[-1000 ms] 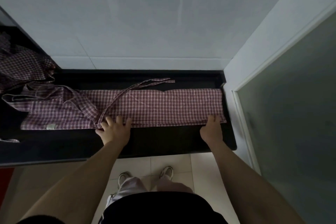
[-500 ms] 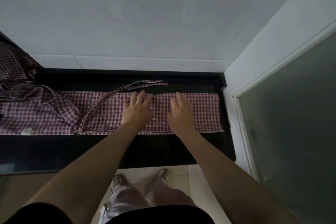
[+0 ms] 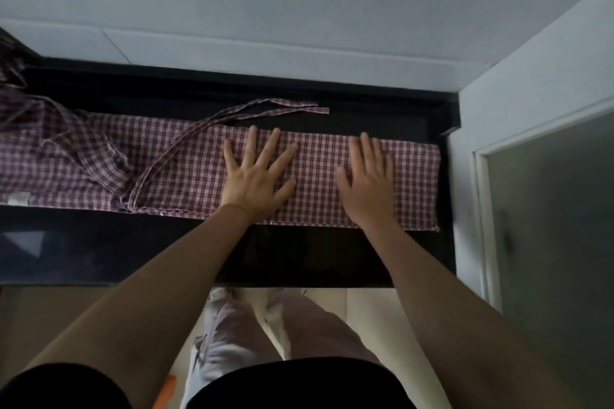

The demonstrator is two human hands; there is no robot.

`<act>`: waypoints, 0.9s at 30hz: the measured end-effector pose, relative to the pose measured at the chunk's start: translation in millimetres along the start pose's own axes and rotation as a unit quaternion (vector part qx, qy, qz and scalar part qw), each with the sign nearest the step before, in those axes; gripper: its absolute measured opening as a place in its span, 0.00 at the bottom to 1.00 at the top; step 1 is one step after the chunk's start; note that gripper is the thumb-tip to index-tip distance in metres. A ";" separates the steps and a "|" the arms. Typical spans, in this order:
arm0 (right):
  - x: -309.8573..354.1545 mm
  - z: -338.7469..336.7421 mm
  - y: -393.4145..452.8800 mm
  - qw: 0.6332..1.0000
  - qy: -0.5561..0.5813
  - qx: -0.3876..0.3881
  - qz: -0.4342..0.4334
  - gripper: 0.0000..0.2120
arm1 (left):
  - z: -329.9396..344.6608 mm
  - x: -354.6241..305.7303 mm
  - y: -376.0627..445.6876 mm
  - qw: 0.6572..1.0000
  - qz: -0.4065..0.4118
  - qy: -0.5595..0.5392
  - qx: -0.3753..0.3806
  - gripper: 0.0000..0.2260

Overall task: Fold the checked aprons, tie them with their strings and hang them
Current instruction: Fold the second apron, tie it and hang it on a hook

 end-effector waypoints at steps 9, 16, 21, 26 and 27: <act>-49.6 -17.7 -18.6 0.986 -0.010 -0.040 0.163 0.29 | -6.5 -5.4 -0.2 0.999 -0.018 0.016 0.035 0.30; 1.8 -21.6 -58.9 1.000 0.001 0.013 0.014 0.27 | -52.5 -6.3 -4.8 0.998 -0.008 -0.023 0.062 0.32; -0.2 -40.7 -37.7 0.994 -0.004 0.040 0.103 0.26 | -99.0 33.6 -32.0 0.976 -0.167 -0.108 -0.090 0.31; 71.7 -67.2 -13.5 0.986 0.115 0.044 0.114 0.03 | -110.9 105.5 -46.5 0.958 -0.270 -0.074 0.057 0.15; 90.0 -69.4 -12.8 0.974 0.174 0.076 0.120 0.06 | -111.8 116.1 -50.0 0.963 -0.250 -0.054 0.082 0.14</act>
Point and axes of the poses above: each hand's wrist, its own y-axis towards the middle knuckle, its own z-axis out of the palm, x = y × z, the point moved 1 cm from there along y, towards the middle knuckle, and after that the axes turned 4 degrees about -x, right-handed, at the moved point
